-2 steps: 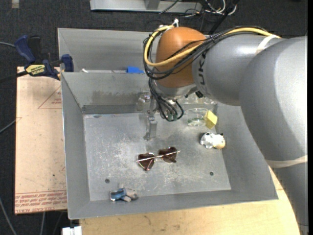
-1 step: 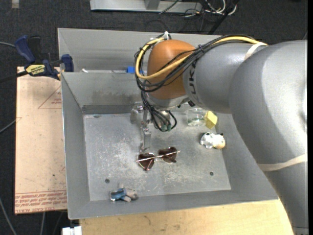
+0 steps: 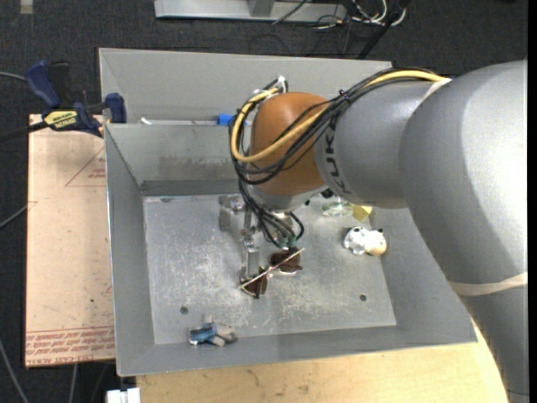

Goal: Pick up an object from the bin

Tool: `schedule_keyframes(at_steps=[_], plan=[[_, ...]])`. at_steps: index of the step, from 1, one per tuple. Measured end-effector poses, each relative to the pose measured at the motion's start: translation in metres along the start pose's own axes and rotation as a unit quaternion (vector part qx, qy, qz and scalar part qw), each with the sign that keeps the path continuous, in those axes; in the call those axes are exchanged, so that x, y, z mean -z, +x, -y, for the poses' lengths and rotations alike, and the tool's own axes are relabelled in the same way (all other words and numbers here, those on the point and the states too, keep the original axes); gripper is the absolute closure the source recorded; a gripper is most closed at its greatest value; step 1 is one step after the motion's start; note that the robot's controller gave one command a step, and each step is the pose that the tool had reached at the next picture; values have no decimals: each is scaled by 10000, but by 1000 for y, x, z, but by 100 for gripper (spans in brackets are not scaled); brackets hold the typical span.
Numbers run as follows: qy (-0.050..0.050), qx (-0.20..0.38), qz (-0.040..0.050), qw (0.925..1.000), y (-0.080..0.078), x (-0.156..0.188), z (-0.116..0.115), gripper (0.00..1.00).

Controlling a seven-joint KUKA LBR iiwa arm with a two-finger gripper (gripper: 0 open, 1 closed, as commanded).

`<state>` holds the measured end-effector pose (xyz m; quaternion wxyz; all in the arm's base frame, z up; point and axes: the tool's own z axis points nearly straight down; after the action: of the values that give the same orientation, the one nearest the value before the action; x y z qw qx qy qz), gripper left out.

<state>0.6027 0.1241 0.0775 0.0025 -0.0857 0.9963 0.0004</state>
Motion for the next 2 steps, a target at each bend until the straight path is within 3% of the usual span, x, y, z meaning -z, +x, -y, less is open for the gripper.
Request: schedule_keyframes(at_steps=[1,2], plan=[[-14,895,-30,9960,18,20,26,0],[14,973,-22,9952,16,55,15,0]])
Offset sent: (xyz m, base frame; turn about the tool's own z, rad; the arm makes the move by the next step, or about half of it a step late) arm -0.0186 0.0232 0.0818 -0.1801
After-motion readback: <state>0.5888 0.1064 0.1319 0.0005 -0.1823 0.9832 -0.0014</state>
